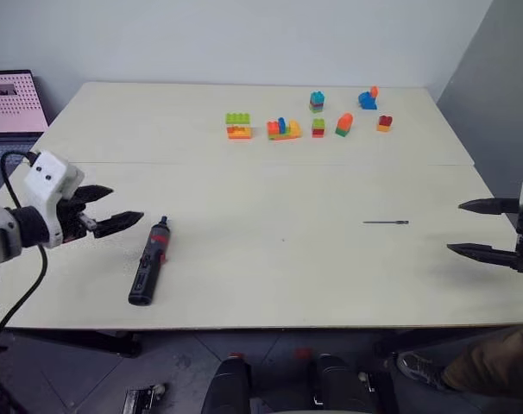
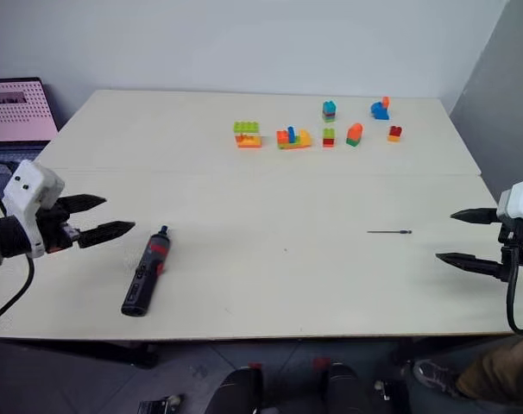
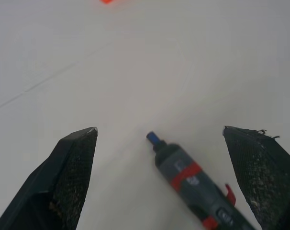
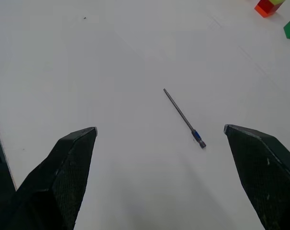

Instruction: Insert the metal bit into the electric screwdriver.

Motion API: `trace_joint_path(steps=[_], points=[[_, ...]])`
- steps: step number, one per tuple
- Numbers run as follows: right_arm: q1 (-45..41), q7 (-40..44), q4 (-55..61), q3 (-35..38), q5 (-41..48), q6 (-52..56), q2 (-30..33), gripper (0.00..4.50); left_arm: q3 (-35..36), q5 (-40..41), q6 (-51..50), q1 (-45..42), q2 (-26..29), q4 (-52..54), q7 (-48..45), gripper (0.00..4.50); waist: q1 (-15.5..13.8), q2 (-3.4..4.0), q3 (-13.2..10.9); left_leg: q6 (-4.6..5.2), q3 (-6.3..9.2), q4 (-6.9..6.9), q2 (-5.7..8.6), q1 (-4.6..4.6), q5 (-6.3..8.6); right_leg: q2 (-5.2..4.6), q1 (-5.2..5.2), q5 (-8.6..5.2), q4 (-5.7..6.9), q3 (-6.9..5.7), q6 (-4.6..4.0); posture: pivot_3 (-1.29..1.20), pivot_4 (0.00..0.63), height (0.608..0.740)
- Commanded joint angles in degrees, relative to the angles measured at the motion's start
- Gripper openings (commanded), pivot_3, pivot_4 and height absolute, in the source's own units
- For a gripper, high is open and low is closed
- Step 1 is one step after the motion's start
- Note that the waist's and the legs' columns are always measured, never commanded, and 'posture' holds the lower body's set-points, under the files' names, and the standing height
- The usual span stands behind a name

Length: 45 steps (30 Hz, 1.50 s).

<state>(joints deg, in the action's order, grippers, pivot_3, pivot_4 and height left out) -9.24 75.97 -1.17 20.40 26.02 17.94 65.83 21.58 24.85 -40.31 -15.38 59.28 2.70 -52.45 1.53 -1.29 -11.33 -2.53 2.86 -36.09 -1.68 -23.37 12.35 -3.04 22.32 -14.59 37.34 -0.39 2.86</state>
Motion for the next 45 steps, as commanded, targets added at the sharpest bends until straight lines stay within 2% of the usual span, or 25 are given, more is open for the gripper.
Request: trace_joint_path(steps=[1, 9, 13, 20, 25, 30, 45], points=[[-2.7, 0.8, 2.4, -1.3, 2.1, 0.8, -0.8, 4.49, 2.6, -0.2, -9.7, -0.2, 1.0, 6.9, 7.8, 4.34, 0.0, -0.01, 0.0, 0.0, 0.01, 0.0, 0.0, 0.01, 0.0, 0.0, 0.0, 0.0, 0.01, 0.0, 0.0, 0.0, 0.15, 0.74], [-11.6, 2.6, 6.8, -7.7, 7.3, 5.0, -4.9, 4.49, 1.5, 3.5, -27.8, -5.0, -2.6, 12.1, 16.8, 4.34, 0.2, -0.07, 0.0, 0.0, -0.01, -0.02, 0.01, 0.15, 0.0, 0.01, 0.0, -0.01, 0.28, 0.06, 0.0, 0.0, 0.15, 0.74], [-17.7, 4.0, 7.4, -11.2, 9.6, 7.0, -7.8, 4.49, -1.3, 5.3, -40.4, -12.4, -6.7, 11.2, 21.3, 4.34, 0.1, -0.14, -0.1, -0.01, 0.01, -0.04, 0.01, 0.35, -0.01, 0.03, -0.11, -0.02, 0.43, 0.07, -0.03, 0.0, 0.15, 0.74], [-25.3, 6.4, 8.4, -16.5, 12.0, 10.5, -12.1, 4.49, -6.2, 0.3, -49.9, -22.8, -11.6, 4.4, 29.7, 4.34, 0.1, -0.25, -0.1, -0.13, 0.05, -0.05, 0.03, 0.35, -0.08, 0.06, -0.11, -0.02, 0.49, 0.07, -0.02, 0.0, 0.15, 0.74], [-29.4, 8.6, 9.0, -20.5, 11.9, 11.3, -14.4, 4.49, -7.6, -1.2, -52.2, -26.7, -15.2, -2.7, 34.6, 4.34, 0.1, -0.24, -0.1, -0.14, 0.04, 0.01, 0.03, 0.34, -0.07, 0.07, -0.05, -0.03, 0.51, 0.09, -0.02, 0.0, 0.15, 0.74], [-31.8, 10.0, 9.6, -22.5, 12.1, 12.9, -14.9, 4.49, -9.3, -2.3, -52.2, -28.2, -16.2, -7.8, 37.9, 4.34, 0.1, -0.28, -0.1, -0.15, 0.07, 0.01, 0.04, 0.32, -0.08, 0.07, -0.04, -0.03, 0.54, 0.09, -0.03, 0.0, 0.15, 0.74], [-31.8, 9.3, 12.8, -22.3, 12.7, 14.8, -15.1, 4.49, -11.8, -3.7, -52.2, -31.4, -20.1, -15.9, 40.3, 4.34, 0.1, -0.29, -0.1, -0.21, 0.08, 0.0, 0.05, 0.32, -0.11, 0.06, -0.04, -0.03, 0.56, 0.09, -0.03, 0.0, 0.15, 0.74]])
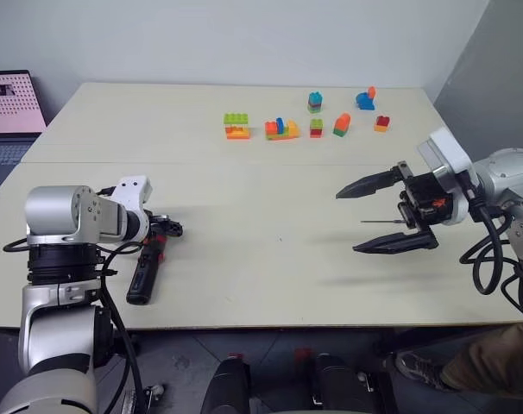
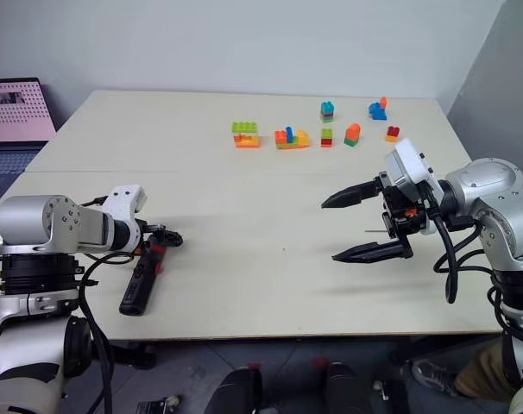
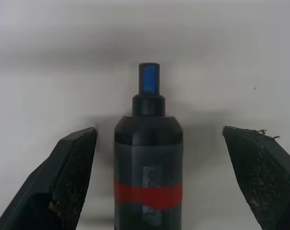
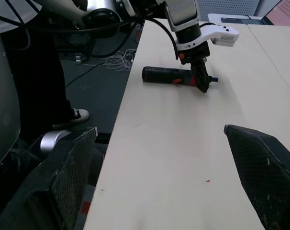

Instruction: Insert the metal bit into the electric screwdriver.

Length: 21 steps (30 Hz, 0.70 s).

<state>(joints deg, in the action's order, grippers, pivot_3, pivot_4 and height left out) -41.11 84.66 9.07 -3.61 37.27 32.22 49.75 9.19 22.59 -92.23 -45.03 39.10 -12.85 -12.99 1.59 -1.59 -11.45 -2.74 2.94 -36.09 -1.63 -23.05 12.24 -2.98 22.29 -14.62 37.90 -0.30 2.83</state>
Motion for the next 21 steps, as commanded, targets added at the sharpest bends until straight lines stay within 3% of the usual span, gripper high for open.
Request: trace_joint_path(steps=[1, 4, 7, 17, 21], points=[[0.4, 0.5, 2.8, 1.9, 1.4, 0.6, 1.1, 4.49, 0.8, -2.0, -0.3, -1.9, -0.1, -0.7, 1.0, 4.34, 0.0, 0.0, 0.0, 0.0, 0.0, 0.0, 0.0, 0.0, 0.0, 0.0, 0.0, 0.0, 0.0, 0.0, 0.0, 0.0, 0.15, 0.74], [1.0, 0.2, 3.3, 2.3, 1.4, 0.9, 1.3, 4.49, 1.0, -2.9, 0.1, -2.2, -0.6, -1.7, 1.1, 4.34, 0.0, 0.0, 0.0, 0.0, 0.0, 0.0, 0.0, 0.0, 0.0, 0.0, -0.01, 0.0, 0.0, 0.01, 0.0, 0.0, 0.15, 0.74], [1.1, 0.0, 3.6, 2.4, 1.3, 1.0, 1.3, 4.5, 1.5, -3.3, -0.1, -2.5, -1.2, -2.3, 1.1, 3.93, 0.0, 0.0, 0.0, -0.01, -0.01, 0.0, 0.01, 0.0, 0.0, -0.01, -0.01, 0.0, 0.0, 0.01, 0.0, 0.0, 0.15, 0.74], [0.3, -0.2, 2.9, 2.0, 0.6, 0.9, 1.1, 4.5, 1.9, -4.1, 0.0, -2.8, -2.4, -3.2, 0.3, 1.7, -0.1, 0.0, 0.0, -0.03, 0.0, 0.0, 0.02, 0.01, -0.02, -0.02, -0.01, 0.0, 0.0, 0.01, 0.01, 0.0, 0.15, 0.74], [0.9, -0.6, 3.6, 2.6, 0.9, 1.4, 1.8, 4.5, 0.1, -2.8, 0.2, -2.7, -1.9, -0.9, -1.7, 1.64, -0.1, 0.0, 0.0, -0.04, 0.0, 0.0, 0.02, 0.01, -0.02, -0.02, -0.01, 0.0, 0.01, 0.0, 0.0, 0.0, 0.15, 0.74]])
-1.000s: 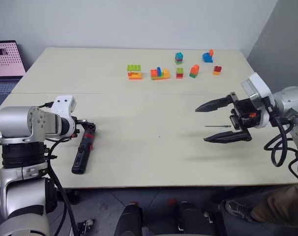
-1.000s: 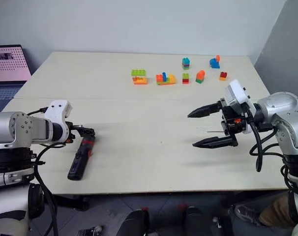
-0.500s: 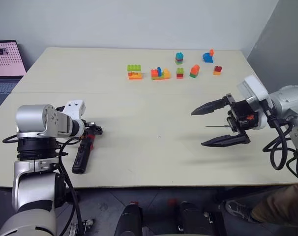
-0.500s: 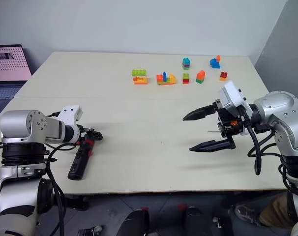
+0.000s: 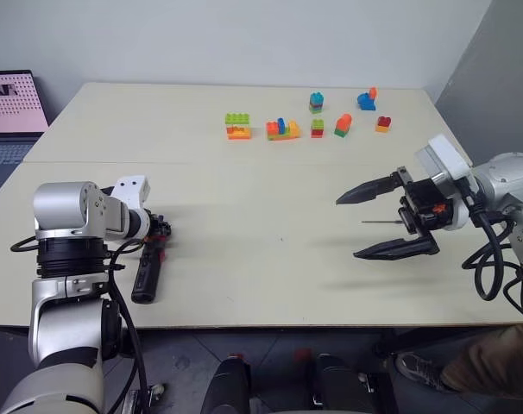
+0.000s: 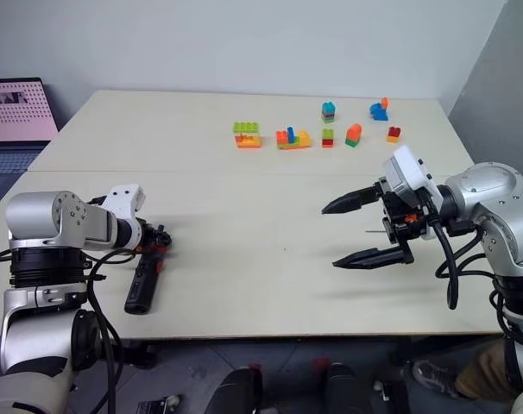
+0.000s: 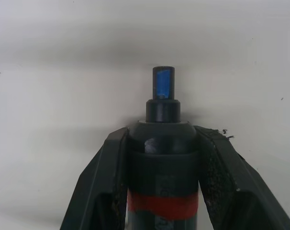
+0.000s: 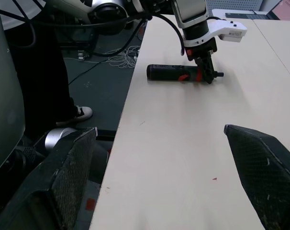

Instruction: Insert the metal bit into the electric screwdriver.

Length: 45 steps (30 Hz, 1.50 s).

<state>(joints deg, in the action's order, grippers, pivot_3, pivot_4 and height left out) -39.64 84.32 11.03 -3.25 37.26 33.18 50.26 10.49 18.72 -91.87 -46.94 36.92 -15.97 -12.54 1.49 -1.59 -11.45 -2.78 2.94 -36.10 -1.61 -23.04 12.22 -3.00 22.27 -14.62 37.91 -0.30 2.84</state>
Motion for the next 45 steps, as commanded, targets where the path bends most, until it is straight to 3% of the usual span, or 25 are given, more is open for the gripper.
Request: trace_joint_path(steps=[1, 9, 16, 21, 25, 33, 45], points=[[-0.3, -0.3, 2.0, 2.6, 1.1, 0.7, 1.6, 4.5, -2.0, 1.4, -0.3, -0.7, 0.4, 3.7, -2.8, 1.64, -0.1, 0.0, 0.0, -0.01, 0.0, 0.0, 0.01, -0.01, 0.0, 0.0, 0.0, 0.0, 0.0, 0.0, 0.0, 0.0, 0.15, 0.74], [2.7, -3.2, 4.8, 7.6, 3.0, 2.8, 4.5, 4.5, -10.2, 2.4, 14.3, -0.4, 0.5, 16.8, -10.2, 1.64, -0.4, -0.05, 0.0, -0.13, 0.1, 0.01, 0.04, -0.21, -0.06, -0.04, 0.06, 0.02, -0.1, -0.08, -0.03, 0.0, 0.15, 0.74], [6.1, -10.1, 9.2, 14.1, 6.1, 5.8, 5.6, 4.5, -13.2, 1.8, 33.5, -0.4, -13.5, 24.0, -11.3, 1.64, -1.5, -0.06, 0.0, -0.15, 0.09, -0.05, 0.07, -0.36, -0.08, -0.06, 0.06, 0.07, -0.3, -0.07, -0.01, 0.0, 0.15, 0.74], [8.8, -18.0, 12.5, 15.8, 4.7, 5.3, 3.5, 4.5, -16.5, -3.5, 54.3, 2.3, -25.2, 16.9, -6.8, 1.64, -1.3, -0.04, 0.0, -0.15, 0.03, 0.0, 0.06, -0.36, -0.08, -0.05, 0.1, 0.11, -0.32, -0.02, -0.08, 0.0, 0.15, 0.74], [10.5, -21.8, 15.5, 15.5, 4.7, 6.1, 3.2, 4.5, -16.9, -4.4, 63.5, 6.0, -30.3, 15.3, -7.4, 1.64, -1.3, -0.04, 0.0, -0.14, 0.03, -0.02, 0.07, -0.39, -0.08, -0.04, 0.13, 0.1, -0.31, 0.0, -0.06, 0.0, 0.15, 0.74], [11.4, -23.3, 17.1, 14.5, 5.2, 6.9, 4.2, 4.5, -19.0, -6.8, 72.1, 13.7, -28.6, 16.7, -12.0, 1.64, -1.4, -0.04, 0.0, -0.13, 0.02, -0.06, 0.07, -0.38, -0.08, -0.03, 0.1, 0.04, -0.31, 0.0, 0.09, 0.0, 0.15, 0.74], [10.4, -20.3, 13.2, 11.3, 1.9, 4.2, 5.9, 4.5, -15.3, -4.8, 67.9, 22.6, -22.4, 24.6, -13.1, 1.64, -0.6, 0.01, 0.0, -0.13, -0.03, 0.0, -0.05, 0.04, -0.08, 0.08, -0.15, 0.02, -0.26, 0.07, 0.07, 0.0, 0.15, 0.74]])
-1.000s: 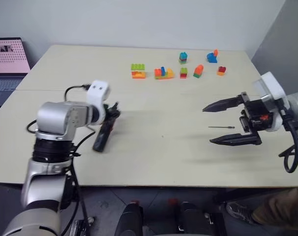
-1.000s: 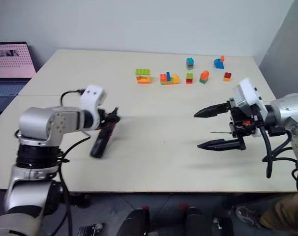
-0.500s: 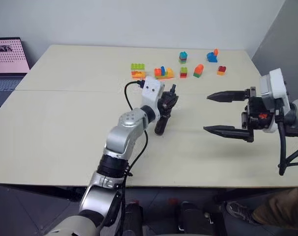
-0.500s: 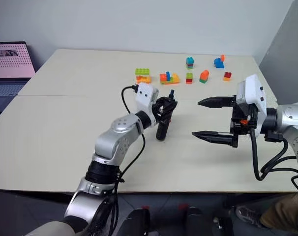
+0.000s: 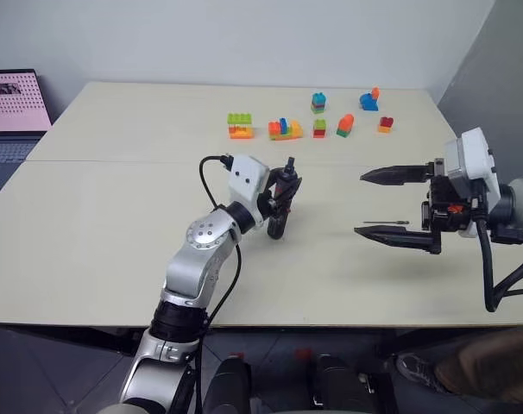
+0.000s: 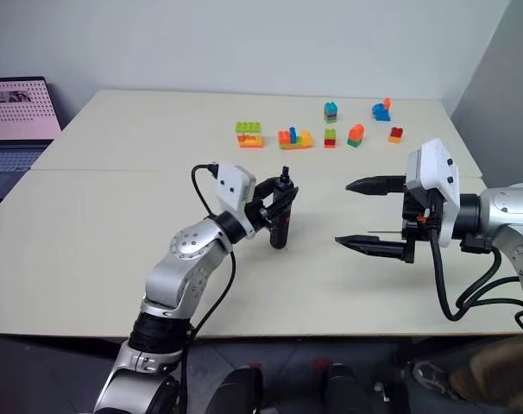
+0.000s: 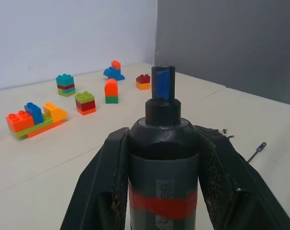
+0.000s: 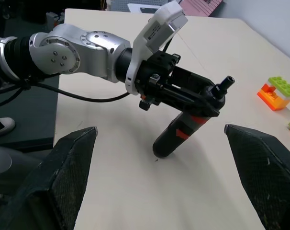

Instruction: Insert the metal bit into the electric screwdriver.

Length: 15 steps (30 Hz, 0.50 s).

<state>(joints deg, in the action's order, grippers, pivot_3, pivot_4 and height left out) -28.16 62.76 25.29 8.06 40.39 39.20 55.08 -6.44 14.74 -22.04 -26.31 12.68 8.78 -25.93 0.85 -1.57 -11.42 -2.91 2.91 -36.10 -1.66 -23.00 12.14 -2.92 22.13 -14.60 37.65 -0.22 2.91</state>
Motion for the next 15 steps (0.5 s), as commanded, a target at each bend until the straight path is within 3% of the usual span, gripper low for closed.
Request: trace_joint_path(steps=[1, 8, 15], points=[[-1.0, 1.9, -1.9, -0.5, -2.1, -2.5, 1.4, 4.5, 1.6, -0.7, -1.9, 2.2, 2.1, 0.3, 0.4, 1.64, 0.1, 0.0, 0.0, 0.0, 0.0, 0.0, 0.0, 0.02, 0.0, 0.0, -0.02, 0.0, 0.0, 0.0, -0.01, 0.0, 0.15, 0.74], [-3.7, 8.3, -11.8, -6.4, -10.7, -9.5, 4.1, 4.5, 2.8, -0.5, -1.6, 5.1, 4.2, 3.4, 1.0, 1.64, 0.9, 0.01, 0.0, 0.01, -0.03, 0.0, -0.01, 0.07, -0.01, 0.0, -0.02, -0.06, 0.02, 0.05, -0.24, 0.0, 0.15, 0.74], [-15.0, 16.2, -34.3, -21.3, -28.7, -21.7, 2.9, 4.5, 3.6, -1.8, 0.1, 5.8, 5.2, 3.9, 2.1, 1.64, 1.2, 0.03, 0.0, 0.01, -0.13, 0.01, -0.03, 0.18, -0.01, 0.1, 0.02, -0.06, 0.08, 0.23, -0.29, 0.0, 0.15, 0.74]])
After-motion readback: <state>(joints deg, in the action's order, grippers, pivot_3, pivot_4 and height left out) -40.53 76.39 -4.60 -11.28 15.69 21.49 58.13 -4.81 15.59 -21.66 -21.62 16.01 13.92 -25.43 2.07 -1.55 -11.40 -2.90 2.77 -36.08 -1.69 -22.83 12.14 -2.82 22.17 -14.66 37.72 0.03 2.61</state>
